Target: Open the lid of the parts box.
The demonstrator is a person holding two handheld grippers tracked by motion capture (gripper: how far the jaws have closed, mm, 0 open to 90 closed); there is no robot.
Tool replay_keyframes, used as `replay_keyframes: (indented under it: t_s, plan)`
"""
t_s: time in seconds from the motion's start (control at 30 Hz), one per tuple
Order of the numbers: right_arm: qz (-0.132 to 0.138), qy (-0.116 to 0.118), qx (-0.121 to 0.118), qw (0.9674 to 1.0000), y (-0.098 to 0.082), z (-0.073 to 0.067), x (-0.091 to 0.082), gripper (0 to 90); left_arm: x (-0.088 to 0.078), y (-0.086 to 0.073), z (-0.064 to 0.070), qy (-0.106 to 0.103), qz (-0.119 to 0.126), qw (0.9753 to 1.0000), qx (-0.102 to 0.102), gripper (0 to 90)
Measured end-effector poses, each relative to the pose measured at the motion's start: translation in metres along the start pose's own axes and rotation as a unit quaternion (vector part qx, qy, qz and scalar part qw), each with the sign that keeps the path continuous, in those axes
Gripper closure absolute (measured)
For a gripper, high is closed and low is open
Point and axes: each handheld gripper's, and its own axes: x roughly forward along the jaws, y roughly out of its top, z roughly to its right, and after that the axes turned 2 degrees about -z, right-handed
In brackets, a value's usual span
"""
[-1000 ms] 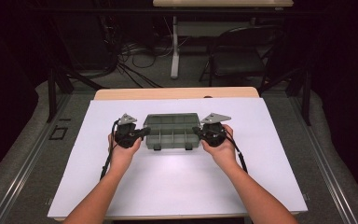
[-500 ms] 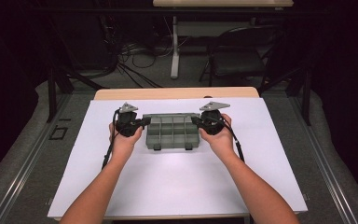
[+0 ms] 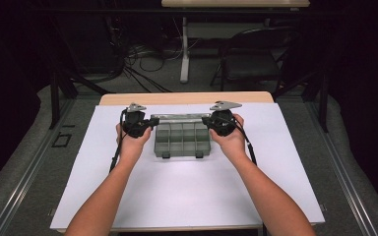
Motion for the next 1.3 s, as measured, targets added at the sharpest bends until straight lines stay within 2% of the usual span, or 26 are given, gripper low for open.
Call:
replay_keyframes:
  t_s: [0.33, 0.5, 0.6, 0.77, 0.97, 1.3]
  plan:
    - [0.001, 0.003, -0.005, 1.0000, 0.000, -0.001, -0.001, 88.3, 0.001, 0.001, 0.000, 0.003, 0.002, 1.0000, -0.001, 90.0]
    - [0.007, 0.007, -0.017, 0.9998, -0.006, -0.001, -0.008, 80.5, 0.000, 0.002, -0.001, 0.002, 0.001, 1.0000, 0.001, 90.0]
    - [0.007, 0.000, -0.028, 0.9996, -0.013, 0.002, -0.011, 75.7, 0.000, 0.003, -0.002, 0.006, 0.004, 1.0000, -0.003, 90.0]
    - [0.010, -0.012, -0.019, 0.9997, -0.022, 0.011, -0.009, 70.6, 0.000, 0.005, -0.002, 0.007, 0.004, 1.0000, -0.002, 90.0]
    - [0.009, -0.030, -0.019, 0.9993, -0.025, 0.019, 0.001, 69.6, 0.001, 0.006, -0.002, 0.008, 0.003, 1.0000, -0.004, 90.0]
    - [-0.003, -0.051, 0.001, 0.9987, -0.026, 0.031, 0.026, 67.0, 0.002, 0.007, -0.003, 0.009, 0.002, 1.0000, -0.003, 90.0]
